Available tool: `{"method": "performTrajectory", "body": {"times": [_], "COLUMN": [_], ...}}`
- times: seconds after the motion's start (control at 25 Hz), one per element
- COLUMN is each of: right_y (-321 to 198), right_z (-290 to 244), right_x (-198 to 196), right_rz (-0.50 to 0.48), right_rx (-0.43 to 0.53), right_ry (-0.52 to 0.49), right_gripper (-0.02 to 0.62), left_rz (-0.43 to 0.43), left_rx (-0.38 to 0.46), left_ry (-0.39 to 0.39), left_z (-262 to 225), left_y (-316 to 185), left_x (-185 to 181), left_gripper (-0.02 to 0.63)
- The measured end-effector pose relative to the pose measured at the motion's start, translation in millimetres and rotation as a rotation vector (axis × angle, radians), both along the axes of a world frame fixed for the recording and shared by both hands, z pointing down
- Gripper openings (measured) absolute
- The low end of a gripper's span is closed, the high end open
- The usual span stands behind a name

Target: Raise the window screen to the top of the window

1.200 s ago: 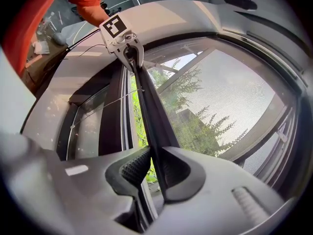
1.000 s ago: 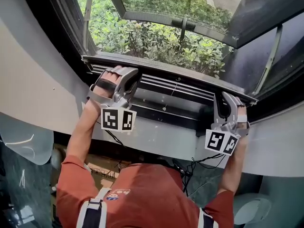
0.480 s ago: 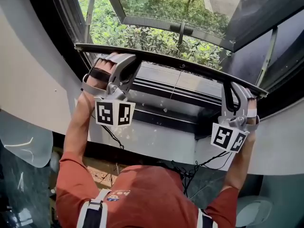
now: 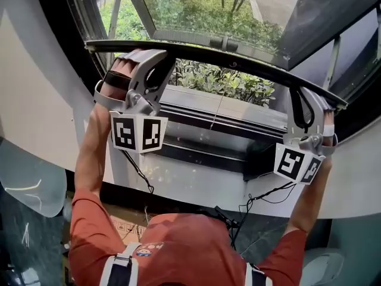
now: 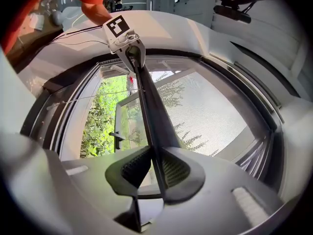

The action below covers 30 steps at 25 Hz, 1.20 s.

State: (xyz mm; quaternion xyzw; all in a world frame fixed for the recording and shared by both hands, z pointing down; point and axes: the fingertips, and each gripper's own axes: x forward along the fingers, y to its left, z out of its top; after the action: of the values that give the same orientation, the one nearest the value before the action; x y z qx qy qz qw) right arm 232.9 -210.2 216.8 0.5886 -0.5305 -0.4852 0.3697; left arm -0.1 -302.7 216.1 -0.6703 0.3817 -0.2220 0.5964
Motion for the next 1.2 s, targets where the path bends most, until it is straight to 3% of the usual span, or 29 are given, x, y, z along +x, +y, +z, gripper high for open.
{"method": "performTrajectory", "body": {"times": [0.44,1.2], "right_y": [-5,-7], "right_z": [-70,-153], "right_x": [-1,1], "right_rz": [0.002,0.004], "right_rx": [0.075,0.160], "right_ry": [0.068,0.132], "right_gripper": [0.078,0.080], "left_rz": [0.005,0.008], "left_rx": [0.114,0.218], "left_ry": [0.035,0.026], "left_z": [-71,-154], "left_y": [-3,-5], "left_x": [-1,3], "left_gripper": [0.084,0.092]}}
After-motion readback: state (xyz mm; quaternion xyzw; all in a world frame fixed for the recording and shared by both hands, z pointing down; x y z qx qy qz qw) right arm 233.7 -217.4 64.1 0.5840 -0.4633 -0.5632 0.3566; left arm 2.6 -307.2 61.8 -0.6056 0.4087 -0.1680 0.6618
